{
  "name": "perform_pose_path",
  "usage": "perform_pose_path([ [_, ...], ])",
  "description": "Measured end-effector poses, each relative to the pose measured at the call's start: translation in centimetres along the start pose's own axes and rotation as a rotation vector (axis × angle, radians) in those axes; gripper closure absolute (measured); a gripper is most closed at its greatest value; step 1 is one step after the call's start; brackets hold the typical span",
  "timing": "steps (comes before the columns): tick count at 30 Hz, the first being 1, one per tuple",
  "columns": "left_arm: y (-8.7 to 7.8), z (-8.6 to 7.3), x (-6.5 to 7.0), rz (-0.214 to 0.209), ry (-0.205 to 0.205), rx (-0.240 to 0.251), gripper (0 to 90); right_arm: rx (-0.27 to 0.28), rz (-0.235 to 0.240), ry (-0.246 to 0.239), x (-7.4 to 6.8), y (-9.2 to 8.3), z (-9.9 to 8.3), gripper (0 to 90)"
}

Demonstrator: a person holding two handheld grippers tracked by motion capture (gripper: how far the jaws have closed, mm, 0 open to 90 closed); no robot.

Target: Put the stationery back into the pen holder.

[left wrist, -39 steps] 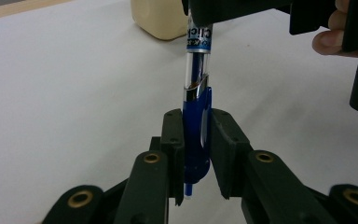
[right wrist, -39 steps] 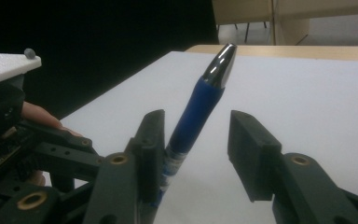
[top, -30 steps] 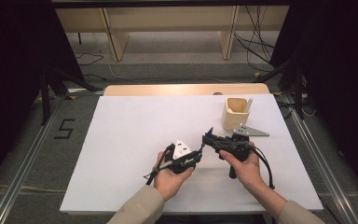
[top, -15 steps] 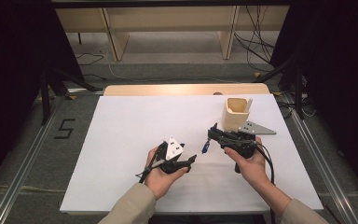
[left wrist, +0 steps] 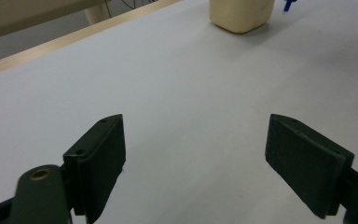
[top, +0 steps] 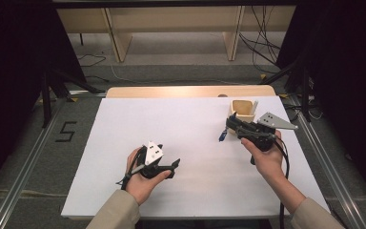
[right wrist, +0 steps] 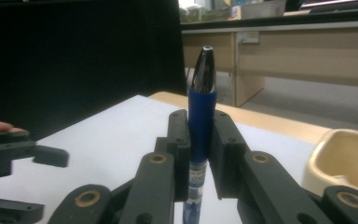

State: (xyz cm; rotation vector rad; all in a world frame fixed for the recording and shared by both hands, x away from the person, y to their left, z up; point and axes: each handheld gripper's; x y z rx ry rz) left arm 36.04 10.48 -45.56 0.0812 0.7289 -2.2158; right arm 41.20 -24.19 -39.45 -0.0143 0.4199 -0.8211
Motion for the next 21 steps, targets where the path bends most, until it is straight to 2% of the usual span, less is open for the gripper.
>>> perform_pose_path([
  [9, -0.9, -1.3, -0.8, 0.036, -0.012, -0.02, 19.4, 0.045, -0.045, -0.019, 1.1, -0.3, 1.5, 79.9],
  [18, -1.4, -2.2, -1.4, 0.06, -0.035, -0.028, 18.9, 0.093, -0.112, -0.032, 2.7, -0.4, 3.3, 79.8],
  [21, -1.4, -2.4, -1.4, 0.062, -0.041, -0.034, 18.9, 0.113, -0.124, -0.017, 3.2, -0.6, 3.9, 79.8],
])
Point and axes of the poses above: each handheld gripper's, and its own axes: y roughly forward along the jaws, z roughly out of its top, x roughly to its right, and after that the axes turned 14 degrees about y, right-handed
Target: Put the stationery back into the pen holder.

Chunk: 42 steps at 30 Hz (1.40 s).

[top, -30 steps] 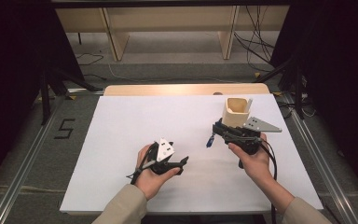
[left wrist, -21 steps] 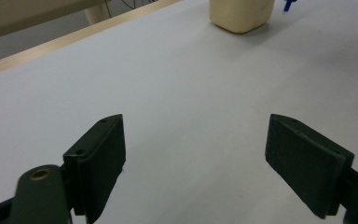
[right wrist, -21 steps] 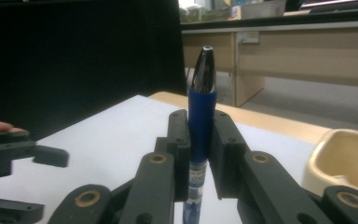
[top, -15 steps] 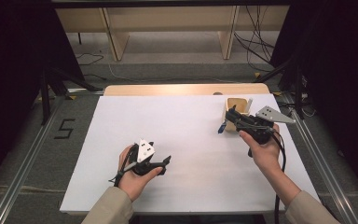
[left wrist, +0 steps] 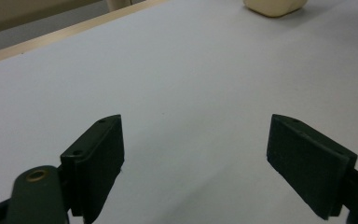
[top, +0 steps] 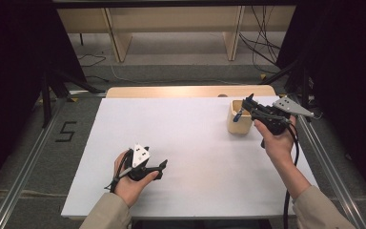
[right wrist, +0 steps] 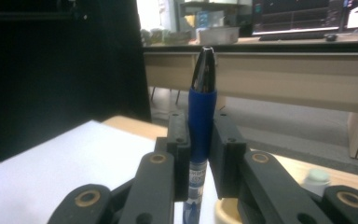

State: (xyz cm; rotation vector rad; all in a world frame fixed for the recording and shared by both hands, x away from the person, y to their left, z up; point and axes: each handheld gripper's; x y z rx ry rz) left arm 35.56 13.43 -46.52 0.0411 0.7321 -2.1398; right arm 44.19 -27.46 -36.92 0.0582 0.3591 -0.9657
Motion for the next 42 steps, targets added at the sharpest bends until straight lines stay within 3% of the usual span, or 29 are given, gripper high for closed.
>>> perform_pose_path([
  [6, 0.0, -0.1, 0.0, 0.004, -0.001, -0.004, 18.9, 0.04, -0.019, 0.006, 0.6, 0.0, 1.0, 79.8],
  [15, 0.1, -0.3, 0.0, 0.001, -0.009, -0.01, 19.1, 0.066, -0.072, -0.014, 1.1, 0.8, 0.9, 79.8],
  [42, 0.1, -0.3, -0.1, 0.003, -0.005, -0.013, 19.1, 0.046, -0.128, -0.056, 1.7, 2.7, -0.1, 79.7],
])
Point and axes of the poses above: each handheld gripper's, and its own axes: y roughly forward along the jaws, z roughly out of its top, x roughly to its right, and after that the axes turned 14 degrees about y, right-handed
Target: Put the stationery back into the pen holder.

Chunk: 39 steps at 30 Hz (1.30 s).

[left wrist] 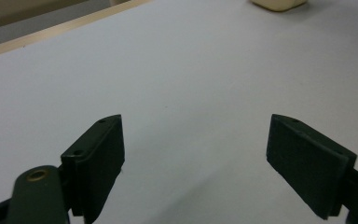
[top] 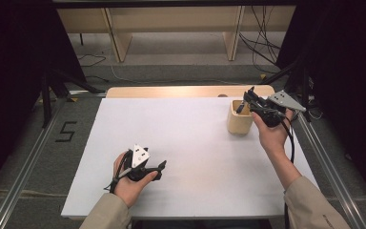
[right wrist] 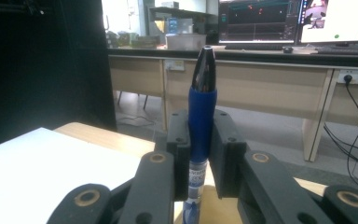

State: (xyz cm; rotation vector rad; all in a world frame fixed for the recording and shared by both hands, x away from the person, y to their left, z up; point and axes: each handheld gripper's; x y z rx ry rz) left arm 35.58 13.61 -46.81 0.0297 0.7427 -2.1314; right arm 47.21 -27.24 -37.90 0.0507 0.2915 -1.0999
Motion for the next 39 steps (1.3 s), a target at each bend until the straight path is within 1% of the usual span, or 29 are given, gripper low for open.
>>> perform_pose_path([
  [6, 0.0, 0.0, 0.0, 0.001, -0.002, 0.002, 19.2, -0.019, -0.001, -0.009, 0.1, 0.5, -0.5, 79.6],
  [15, 0.0, 0.0, 0.0, -0.001, 0.002, -0.002, 19.3, -0.06, -0.01, -0.026, 0.1, 1.5, -1.5, 79.4],
  [25, 0.1, 0.0, 0.0, -0.002, 0.005, -0.005, 19.4, -0.122, -0.015, -0.043, 0.1, 2.2, -2.8, 79.3],
  [31, 0.1, -0.1, 0.1, -0.001, 0.009, -0.006, 19.5, -0.127, -0.018, -0.044, 0.3, 2.2, -2.9, 79.3],
  [39, 0.2, -0.1, 0.1, -0.003, 0.006, -0.006, 19.5, -0.153, -0.023, -0.041, 0.4, 2.5, -3.4, 78.9],
])
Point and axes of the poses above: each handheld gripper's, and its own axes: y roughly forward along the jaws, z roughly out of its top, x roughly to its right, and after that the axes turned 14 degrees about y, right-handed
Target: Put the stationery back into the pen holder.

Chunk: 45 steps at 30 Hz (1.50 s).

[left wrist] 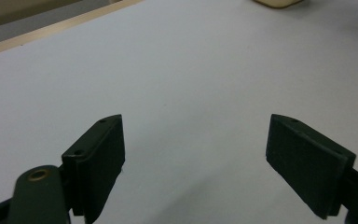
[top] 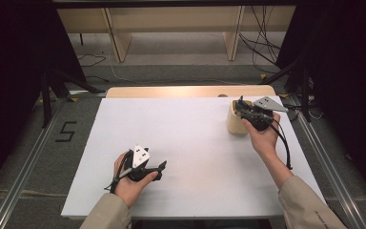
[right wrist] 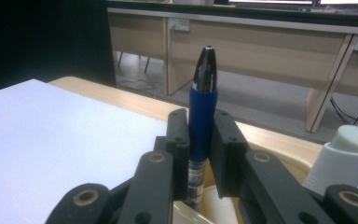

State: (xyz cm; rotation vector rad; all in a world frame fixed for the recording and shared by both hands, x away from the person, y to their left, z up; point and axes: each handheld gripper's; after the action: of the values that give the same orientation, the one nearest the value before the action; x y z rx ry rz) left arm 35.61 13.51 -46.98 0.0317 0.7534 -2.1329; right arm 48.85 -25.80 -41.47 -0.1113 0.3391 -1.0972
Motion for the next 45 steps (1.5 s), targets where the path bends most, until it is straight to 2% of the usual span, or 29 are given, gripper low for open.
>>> perform_pose_path([
  [13, 0.1, 0.0, 0.1, -0.009, 0.007, -0.005, 19.5, -0.053, -0.028, 0.007, 0.3, 0.4, -0.7, 78.6],
  [24, 0.1, 0.0, 0.2, -0.01, 0.002, -0.002, 19.5, -0.072, -0.023, 0.014, 0.4, 0.7, -0.9, 76.4],
  [28, 0.1, -0.1, 0.1, -0.012, 0.005, -0.007, 19.5, -0.078, -0.028, 0.022, 0.3, 0.7, -0.9, 68.0],
  [30, 0.1, -0.1, 0.1, -0.011, 0.004, -0.007, 19.5, -0.086, -0.031, 0.026, 0.2, 0.6, -0.8, 60.4],
  [37, 0.1, -0.1, 0.1, -0.011, 0.003, -0.01, 19.5, -0.105, -0.046, 0.027, -0.1, -0.1, -0.4, 41.9],
  [45, 0.1, -0.1, 0.1, -0.012, 0.002, -0.011, 19.5, -0.09, -0.06, 0.012, -0.5, -1.3, 0.3, 31.3],
])
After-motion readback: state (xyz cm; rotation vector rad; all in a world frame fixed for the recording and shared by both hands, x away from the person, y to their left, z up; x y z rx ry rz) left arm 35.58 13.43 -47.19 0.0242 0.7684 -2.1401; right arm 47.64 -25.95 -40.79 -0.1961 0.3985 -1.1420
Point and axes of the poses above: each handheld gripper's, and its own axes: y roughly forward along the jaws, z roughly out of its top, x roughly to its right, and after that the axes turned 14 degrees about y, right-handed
